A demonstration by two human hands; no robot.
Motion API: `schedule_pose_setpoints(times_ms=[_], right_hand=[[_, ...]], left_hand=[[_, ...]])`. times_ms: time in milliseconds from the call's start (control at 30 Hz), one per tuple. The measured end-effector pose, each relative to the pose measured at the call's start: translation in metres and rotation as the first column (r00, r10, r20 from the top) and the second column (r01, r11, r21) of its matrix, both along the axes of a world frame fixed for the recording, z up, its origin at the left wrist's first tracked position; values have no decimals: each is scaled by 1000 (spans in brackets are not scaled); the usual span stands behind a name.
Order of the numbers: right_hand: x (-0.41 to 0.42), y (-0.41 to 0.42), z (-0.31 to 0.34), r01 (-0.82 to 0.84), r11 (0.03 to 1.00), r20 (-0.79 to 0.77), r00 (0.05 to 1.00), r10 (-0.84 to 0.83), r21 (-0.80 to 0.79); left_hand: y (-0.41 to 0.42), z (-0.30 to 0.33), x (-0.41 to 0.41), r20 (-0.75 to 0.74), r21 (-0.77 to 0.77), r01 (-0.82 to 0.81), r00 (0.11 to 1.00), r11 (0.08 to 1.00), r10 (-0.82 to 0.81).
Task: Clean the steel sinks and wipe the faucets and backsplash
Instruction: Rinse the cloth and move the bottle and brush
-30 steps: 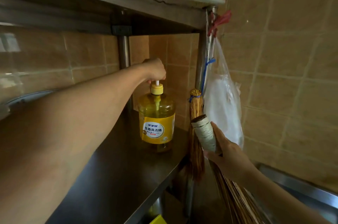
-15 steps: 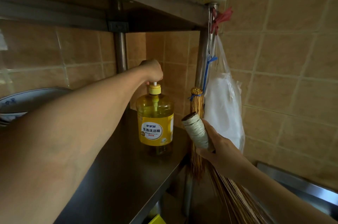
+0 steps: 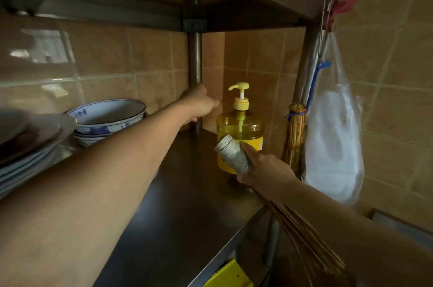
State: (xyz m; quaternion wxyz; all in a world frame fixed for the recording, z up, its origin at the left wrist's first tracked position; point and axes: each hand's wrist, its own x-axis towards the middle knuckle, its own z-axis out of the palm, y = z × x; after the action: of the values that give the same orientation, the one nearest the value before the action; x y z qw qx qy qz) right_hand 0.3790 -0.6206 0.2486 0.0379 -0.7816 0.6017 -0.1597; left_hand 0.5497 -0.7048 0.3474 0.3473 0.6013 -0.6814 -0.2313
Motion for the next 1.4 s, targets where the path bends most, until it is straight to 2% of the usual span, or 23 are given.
schedule_pose_setpoints(times_ms=[100,300,533,700,867,1067,1267,1400], right_hand=[[35,-15,-2,20,999,-91,996,-22,-27],[86,-42,-19,69,998,-189,980,-65,14],[118,-60,-43,83,996,-374,923,-94,-46],[126,-70,-52,102,992,-434,892,-124,-74],[123,-73,-62,144,987,-418,894,-160,-70],[117,-69,-66,77,994,-339,935,-101,-83],[103,-49,-48,42,992,-285,956,-75,-120],[75,-17,-28,84,985,-224,967,-118,-153]], left_hand=[[9,-14,22,18,41,-42,999,998,41],[25,-28,47,78,75,-85,994,994,79],[33,-40,65,139,133,-101,987,986,83],[32,-52,69,170,140,-120,981,983,96],[31,-60,72,153,168,-115,984,979,89],[35,-66,67,165,160,-97,984,982,70],[40,-65,57,175,161,-66,984,985,37],[49,-63,41,142,173,2,989,985,-27]])
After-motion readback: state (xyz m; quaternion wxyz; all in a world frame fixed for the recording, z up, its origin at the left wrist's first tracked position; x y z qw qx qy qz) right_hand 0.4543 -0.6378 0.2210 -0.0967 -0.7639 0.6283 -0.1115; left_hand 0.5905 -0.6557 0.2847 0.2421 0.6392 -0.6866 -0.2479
